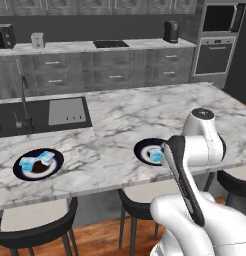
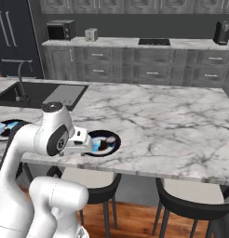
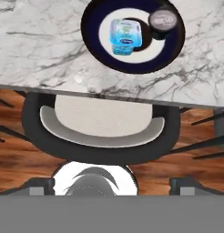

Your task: Place two yogurt containers on each plate.

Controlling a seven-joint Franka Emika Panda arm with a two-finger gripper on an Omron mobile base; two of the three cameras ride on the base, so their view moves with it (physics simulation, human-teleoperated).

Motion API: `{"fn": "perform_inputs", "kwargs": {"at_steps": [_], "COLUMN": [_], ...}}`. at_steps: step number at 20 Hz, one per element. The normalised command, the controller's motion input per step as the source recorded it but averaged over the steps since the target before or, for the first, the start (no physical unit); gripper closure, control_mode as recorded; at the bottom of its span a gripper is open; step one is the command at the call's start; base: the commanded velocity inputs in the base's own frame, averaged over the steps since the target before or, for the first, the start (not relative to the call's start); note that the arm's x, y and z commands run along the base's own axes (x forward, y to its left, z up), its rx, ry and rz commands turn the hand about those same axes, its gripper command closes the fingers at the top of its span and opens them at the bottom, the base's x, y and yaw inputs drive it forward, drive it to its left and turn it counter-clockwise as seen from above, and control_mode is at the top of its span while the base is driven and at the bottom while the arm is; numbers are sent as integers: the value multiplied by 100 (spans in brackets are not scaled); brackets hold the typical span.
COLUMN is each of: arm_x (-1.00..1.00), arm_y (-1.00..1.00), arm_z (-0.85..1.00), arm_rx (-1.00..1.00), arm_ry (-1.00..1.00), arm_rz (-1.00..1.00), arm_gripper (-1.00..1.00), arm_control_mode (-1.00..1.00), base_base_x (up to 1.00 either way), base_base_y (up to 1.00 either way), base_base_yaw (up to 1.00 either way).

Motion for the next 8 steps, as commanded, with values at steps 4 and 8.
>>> {"fn": "perform_inputs", "kwargs": {"at_steps": [4,8], "arm_x": [-56,-54], "arm_y": [19,23], "arm_z": [22,16], "arm_rx": [8,7], "arm_ry": [-35,-41], "arm_rz": [-7,-12], "arm_gripper": [-100,-100], "arm_control_mode": [-100,-100], "base_base_x": [0,0], "base_base_y": [0,0], "base_base_yaw": [0,0]}}
